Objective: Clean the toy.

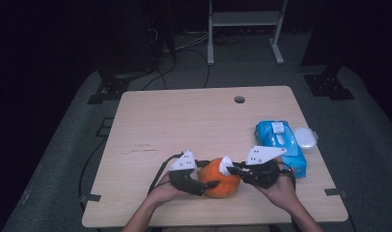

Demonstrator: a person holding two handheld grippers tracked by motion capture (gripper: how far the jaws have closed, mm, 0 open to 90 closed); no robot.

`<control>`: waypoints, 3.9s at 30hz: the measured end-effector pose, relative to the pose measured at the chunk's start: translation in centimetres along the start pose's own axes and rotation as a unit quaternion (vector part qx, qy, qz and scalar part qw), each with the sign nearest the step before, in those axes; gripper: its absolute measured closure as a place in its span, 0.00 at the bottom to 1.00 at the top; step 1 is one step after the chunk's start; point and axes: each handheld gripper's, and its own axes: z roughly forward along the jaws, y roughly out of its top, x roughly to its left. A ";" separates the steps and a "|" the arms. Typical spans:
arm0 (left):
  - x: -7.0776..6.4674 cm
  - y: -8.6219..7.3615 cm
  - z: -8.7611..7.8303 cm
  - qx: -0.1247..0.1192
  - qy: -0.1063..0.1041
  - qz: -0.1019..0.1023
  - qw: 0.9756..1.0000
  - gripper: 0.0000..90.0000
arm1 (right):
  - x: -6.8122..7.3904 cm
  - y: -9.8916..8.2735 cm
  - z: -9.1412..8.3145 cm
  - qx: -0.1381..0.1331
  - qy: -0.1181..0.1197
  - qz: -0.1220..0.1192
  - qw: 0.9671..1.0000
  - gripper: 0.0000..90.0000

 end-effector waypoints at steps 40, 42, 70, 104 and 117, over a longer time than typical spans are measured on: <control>-1.4 0.6 1.3 0.004 0.003 0.026 1.000 0.22 | -0.4 -0.2 -0.3 0.017 -0.024 -0.006 1.000 0.91; -1.5 0.6 1.4 0.004 0.005 0.024 1.000 0.21 | -0.5 -0.3 -0.4 0.020 -0.029 -0.008 0.999 0.91; -2.7 0.7 1.8 0.020 -0.014 0.061 0.998 0.28 | -1.7 -0.3 -0.3 0.018 -0.032 0.014 0.999 0.91; -2.4 0.6 2.0 0.018 0.011 0.046 0.999 0.31 | 1.5 1.4 0.8 0.036 0.004 -0.044 0.998 0.92; 0.0 0.1 0.6 -0.005 0.024 -0.032 0.999 0.31 | -1.6 -1.0 -1.3 0.035 -0.015 0.009 0.999 0.92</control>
